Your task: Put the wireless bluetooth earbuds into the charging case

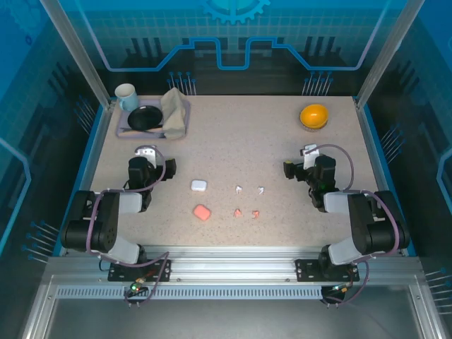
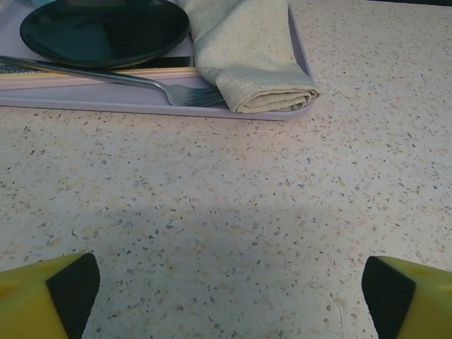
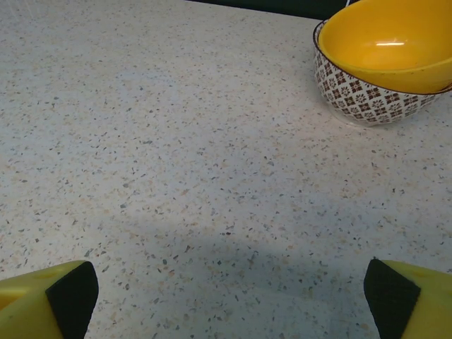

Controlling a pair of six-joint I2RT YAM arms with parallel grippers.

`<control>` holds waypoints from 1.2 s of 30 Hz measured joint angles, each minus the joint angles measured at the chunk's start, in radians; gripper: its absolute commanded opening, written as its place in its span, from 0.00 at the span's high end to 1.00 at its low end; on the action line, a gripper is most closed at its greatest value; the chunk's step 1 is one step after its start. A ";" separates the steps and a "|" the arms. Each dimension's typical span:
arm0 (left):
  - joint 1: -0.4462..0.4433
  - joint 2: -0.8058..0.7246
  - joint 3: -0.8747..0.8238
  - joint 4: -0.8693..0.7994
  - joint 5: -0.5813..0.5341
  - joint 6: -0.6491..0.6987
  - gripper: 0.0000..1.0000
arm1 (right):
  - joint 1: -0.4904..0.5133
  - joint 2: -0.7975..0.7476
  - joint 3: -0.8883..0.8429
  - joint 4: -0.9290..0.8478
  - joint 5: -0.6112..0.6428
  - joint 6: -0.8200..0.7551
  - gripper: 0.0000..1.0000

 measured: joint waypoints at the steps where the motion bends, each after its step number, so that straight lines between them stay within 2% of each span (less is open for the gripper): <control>1: -0.001 0.000 0.000 0.000 0.000 0.000 0.01 | 0.000 0.000 0.001 0.000 0.001 0.000 0.00; 24: -0.003 0.000 0.000 0.000 0.000 0.000 0.01 | -0.004 0.000 0.003 0.000 0.002 0.003 0.00; 27: -0.003 -0.001 0.001 -0.003 -0.002 -0.002 0.01 | -0.003 -0.009 0.006 -0.020 0.041 0.012 0.00; 29: -0.003 -0.017 0.023 -0.071 -0.014 -0.010 0.01 | 0.003 -0.056 0.020 -0.095 0.089 0.024 0.00; 32: -0.003 -0.062 0.140 -0.279 -0.053 -0.051 0.01 | 0.007 -0.173 0.120 -0.320 0.133 0.092 0.00; 36: -0.004 -0.112 0.335 -0.529 -0.092 -0.147 0.01 | 0.002 -0.237 0.418 -0.721 0.224 0.346 0.00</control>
